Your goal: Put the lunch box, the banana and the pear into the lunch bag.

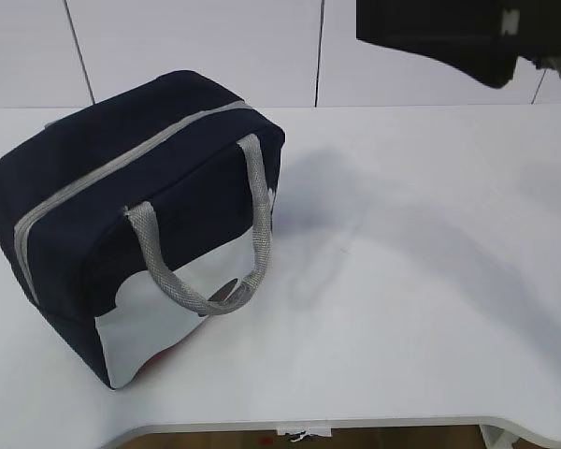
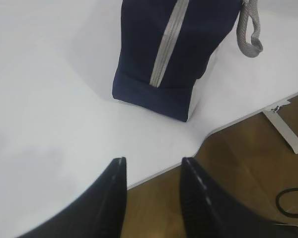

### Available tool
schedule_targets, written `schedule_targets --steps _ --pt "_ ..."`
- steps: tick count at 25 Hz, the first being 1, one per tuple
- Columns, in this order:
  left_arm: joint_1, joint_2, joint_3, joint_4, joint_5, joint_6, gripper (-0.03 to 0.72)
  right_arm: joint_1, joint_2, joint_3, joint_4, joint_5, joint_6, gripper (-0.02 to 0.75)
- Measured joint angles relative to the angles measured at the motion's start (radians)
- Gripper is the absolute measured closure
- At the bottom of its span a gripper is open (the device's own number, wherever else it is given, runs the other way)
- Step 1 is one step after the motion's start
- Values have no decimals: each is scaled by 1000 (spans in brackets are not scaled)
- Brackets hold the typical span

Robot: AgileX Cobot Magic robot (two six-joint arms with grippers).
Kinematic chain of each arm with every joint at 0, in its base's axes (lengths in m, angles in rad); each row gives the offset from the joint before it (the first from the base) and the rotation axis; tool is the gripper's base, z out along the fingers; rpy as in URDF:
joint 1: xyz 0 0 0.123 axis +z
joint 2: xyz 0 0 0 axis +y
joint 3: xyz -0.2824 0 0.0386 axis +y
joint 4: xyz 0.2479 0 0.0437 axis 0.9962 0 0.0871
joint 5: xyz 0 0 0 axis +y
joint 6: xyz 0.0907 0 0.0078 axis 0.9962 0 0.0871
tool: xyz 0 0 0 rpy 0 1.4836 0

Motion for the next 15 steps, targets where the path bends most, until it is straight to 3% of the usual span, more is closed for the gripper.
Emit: schedule_targets --steps 7,15 --pt "0 -232 181 6 -52 -4 437 0 -10 6 0 4 -6 326" --pt "0 -254 197 11 -66 -8 445 0 -12 6 0 172 -12 326"
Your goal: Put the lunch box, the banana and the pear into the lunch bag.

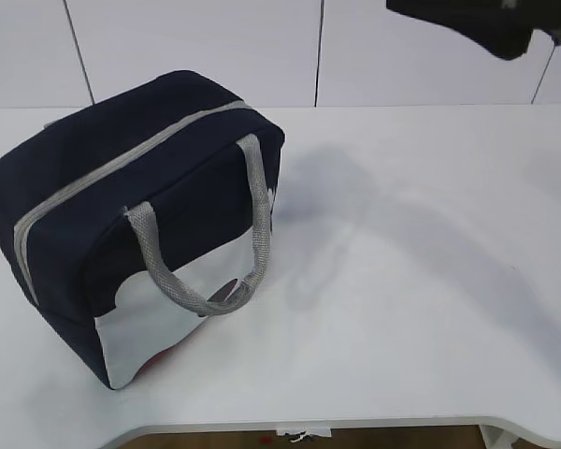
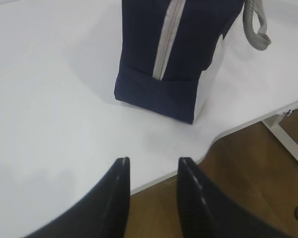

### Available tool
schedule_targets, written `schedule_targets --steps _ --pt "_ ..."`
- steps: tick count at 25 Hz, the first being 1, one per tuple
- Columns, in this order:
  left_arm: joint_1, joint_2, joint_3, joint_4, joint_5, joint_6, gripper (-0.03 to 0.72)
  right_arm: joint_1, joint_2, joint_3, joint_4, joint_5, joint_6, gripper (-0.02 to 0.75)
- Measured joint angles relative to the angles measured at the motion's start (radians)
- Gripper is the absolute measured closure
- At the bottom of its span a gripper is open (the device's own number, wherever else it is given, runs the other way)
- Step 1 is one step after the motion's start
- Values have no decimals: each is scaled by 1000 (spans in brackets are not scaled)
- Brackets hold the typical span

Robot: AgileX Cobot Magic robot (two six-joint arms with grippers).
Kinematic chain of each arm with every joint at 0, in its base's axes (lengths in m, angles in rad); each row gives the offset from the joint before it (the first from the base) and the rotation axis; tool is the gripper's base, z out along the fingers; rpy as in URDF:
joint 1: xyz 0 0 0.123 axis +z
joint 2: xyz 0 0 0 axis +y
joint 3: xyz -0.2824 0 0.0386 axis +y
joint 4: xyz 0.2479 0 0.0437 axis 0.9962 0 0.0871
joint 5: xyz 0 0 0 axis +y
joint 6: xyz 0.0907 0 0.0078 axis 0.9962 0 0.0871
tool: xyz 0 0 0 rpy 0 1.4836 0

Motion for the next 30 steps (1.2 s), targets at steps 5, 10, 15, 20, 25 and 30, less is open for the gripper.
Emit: schedule_targets --steps 5,10,15,20,25,30 --pt "0 0 0 28 -2 0 449 0 0 0 0 135 -30 326" --pt "0 0 0 44 -2 -2 452 0 0 4 6 269 -65 326" --pt "61 0 0 70 -2 -2 452 0 0 66 13 390 -71 326" --pt "204 0 0 70 -2 -2 452 0 0 147 21 429 -73 326" --pt "350 0 0 62 -2 -2 453 0 0 172 22 434 -75 326" --pt "425 0 0 62 -2 -2 453 0 0 172 23 436 -75 326"
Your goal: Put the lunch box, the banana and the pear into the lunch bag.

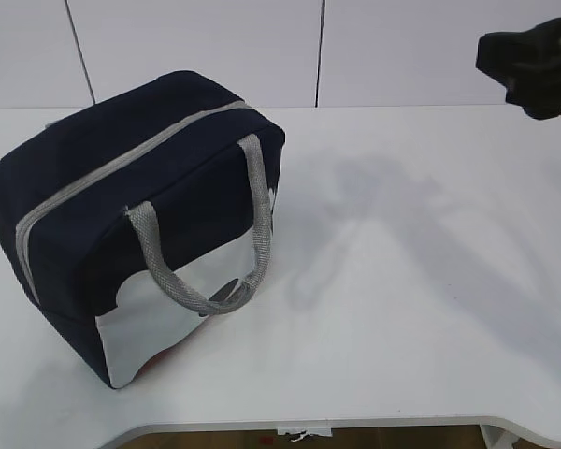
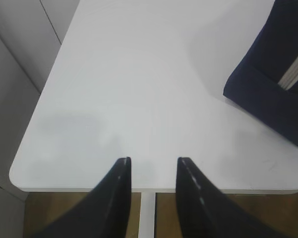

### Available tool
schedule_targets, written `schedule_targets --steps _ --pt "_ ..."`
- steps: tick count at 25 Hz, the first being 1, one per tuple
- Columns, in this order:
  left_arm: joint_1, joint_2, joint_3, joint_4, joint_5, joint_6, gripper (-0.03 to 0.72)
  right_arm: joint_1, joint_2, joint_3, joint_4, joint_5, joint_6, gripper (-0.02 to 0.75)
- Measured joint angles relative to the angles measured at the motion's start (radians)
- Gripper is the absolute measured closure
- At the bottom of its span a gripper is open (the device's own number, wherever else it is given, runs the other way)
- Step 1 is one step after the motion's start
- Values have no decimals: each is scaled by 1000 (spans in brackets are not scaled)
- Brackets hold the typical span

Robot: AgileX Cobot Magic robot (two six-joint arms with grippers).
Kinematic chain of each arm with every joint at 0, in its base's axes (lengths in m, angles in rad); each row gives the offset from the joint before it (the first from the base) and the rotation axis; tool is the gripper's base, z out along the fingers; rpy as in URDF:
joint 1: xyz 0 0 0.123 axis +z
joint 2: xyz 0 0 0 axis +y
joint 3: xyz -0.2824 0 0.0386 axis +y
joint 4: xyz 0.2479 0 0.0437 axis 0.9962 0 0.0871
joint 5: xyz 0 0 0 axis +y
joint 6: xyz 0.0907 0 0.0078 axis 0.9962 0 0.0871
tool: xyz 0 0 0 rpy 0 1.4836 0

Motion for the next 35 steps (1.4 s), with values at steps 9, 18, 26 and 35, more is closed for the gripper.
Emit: schedule_targets --steps 9,18,26,35 --pt "4 0 0 -4 0 0 453 0 0 0 0 0 0 326" --pt "4 0 0 -4 0 0 453 0 0 0 0 -37 2 326" --pt "4 0 0 -4 0 0 453 0 0 11 24 -76 -25 326" --pt "4 0 0 -4 0 0 453 0 0 11 585 -12 -586 326"
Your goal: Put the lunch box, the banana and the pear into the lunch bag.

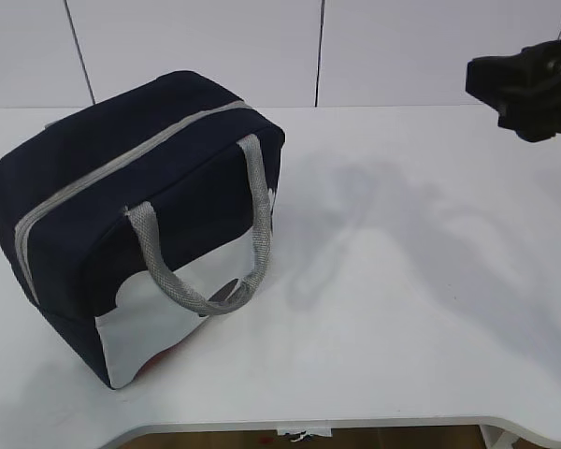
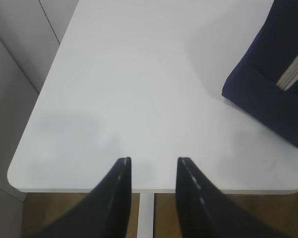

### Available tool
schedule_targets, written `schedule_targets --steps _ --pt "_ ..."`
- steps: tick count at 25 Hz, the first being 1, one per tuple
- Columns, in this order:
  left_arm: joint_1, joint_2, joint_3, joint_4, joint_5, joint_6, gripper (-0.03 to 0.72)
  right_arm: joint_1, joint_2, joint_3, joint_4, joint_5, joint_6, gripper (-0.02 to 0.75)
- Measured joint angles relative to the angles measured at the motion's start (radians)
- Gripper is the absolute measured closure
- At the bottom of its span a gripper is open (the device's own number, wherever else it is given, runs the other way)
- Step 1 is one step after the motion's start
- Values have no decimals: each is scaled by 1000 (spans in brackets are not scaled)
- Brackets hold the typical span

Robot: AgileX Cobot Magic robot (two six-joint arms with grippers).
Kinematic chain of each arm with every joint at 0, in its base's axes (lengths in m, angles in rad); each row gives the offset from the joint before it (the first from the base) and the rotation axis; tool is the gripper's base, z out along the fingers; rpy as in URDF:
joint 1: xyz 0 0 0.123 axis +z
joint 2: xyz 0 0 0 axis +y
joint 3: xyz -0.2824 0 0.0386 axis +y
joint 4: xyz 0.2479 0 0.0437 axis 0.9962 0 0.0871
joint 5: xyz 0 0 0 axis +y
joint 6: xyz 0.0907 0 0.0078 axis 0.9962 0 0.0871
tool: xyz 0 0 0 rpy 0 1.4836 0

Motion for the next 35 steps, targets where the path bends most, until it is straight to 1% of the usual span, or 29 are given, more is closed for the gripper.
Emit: schedule_targets --steps 2,6,9,13,16,23,26,31,35 --pt "0 0 0 0 0 0 453 0 -2 0 182 53 -180 326" --pt "0 0 0 0 0 0 453 0 -30 0 487 114 -474 326" --pt "0 0 0 0 0 0 453 0 -78 0 694 150 -683 326" --pt "0 0 0 0 0 0 453 0 -162 0 883 263 -884 326" --pt "0 0 0 0 0 0 453 0 -241 0 960 339 -940 326" --pt "0 0 0 0 0 0 453 0 -495 0 1077 504 -1044 326" --pt "0 0 0 0 0 0 453 0 -594 0 1128 603 -1090 326" --pt "0 0 0 0 0 0 453 0 -714 0 1151 754 -1115 326" --pt "0 0 0 0 0 0 454 0 -810 0 1198 859 -1117 326"
